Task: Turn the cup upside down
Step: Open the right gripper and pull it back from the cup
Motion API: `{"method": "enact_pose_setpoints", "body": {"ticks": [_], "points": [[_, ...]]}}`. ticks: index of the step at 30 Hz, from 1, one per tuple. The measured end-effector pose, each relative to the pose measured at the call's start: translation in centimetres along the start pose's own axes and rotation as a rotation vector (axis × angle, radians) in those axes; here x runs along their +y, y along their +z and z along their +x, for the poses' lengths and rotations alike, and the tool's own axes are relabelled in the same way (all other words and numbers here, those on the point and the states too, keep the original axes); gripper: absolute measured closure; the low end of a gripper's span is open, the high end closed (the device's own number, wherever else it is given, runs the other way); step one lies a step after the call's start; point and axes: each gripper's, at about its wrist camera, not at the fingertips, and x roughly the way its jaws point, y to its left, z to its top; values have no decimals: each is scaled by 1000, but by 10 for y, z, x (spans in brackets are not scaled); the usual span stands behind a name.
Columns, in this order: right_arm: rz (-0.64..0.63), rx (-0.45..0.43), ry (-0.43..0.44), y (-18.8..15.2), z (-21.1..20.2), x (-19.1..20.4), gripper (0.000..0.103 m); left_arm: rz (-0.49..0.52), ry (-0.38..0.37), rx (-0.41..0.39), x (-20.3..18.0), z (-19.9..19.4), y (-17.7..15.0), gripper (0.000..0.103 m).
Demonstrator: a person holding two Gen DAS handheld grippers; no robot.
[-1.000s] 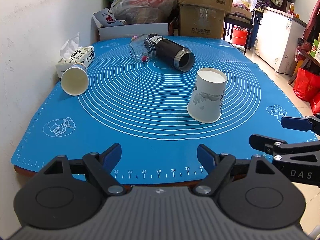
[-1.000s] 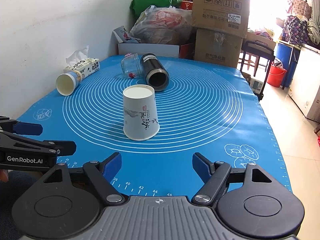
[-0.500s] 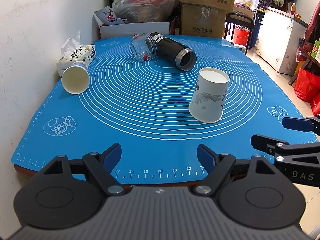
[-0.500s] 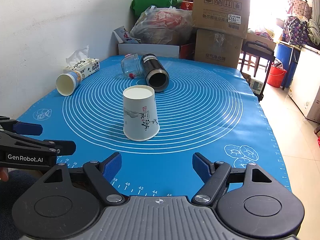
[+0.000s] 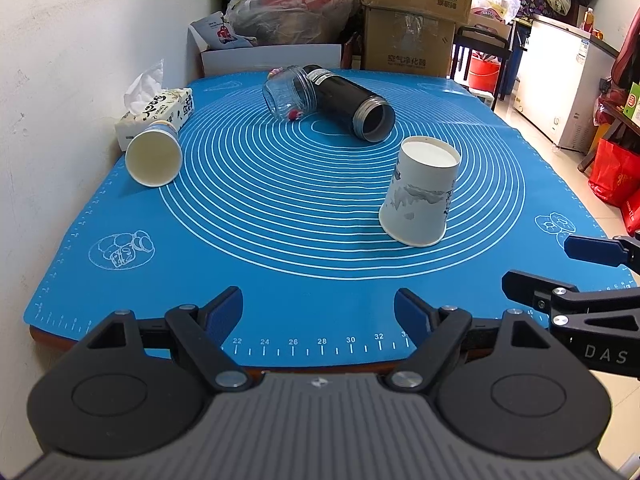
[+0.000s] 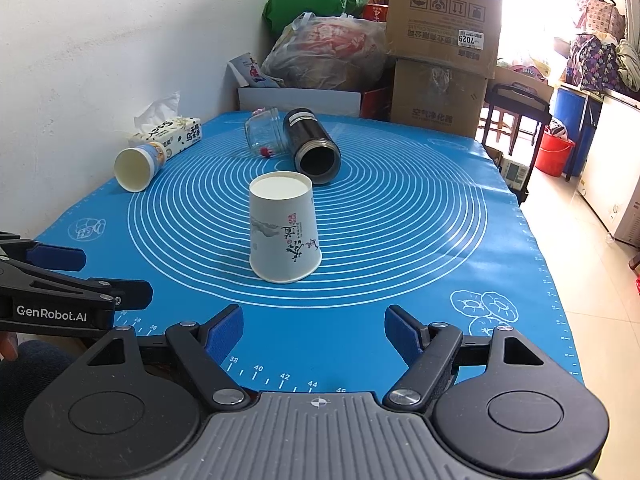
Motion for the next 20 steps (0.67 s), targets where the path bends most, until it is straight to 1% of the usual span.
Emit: {"method": "enact_pose_setpoints", "body": {"ticks": [20], "points": [[11, 6, 2, -2, 0, -6, 24, 3, 4, 4, -2, 0, 0, 20]]}}
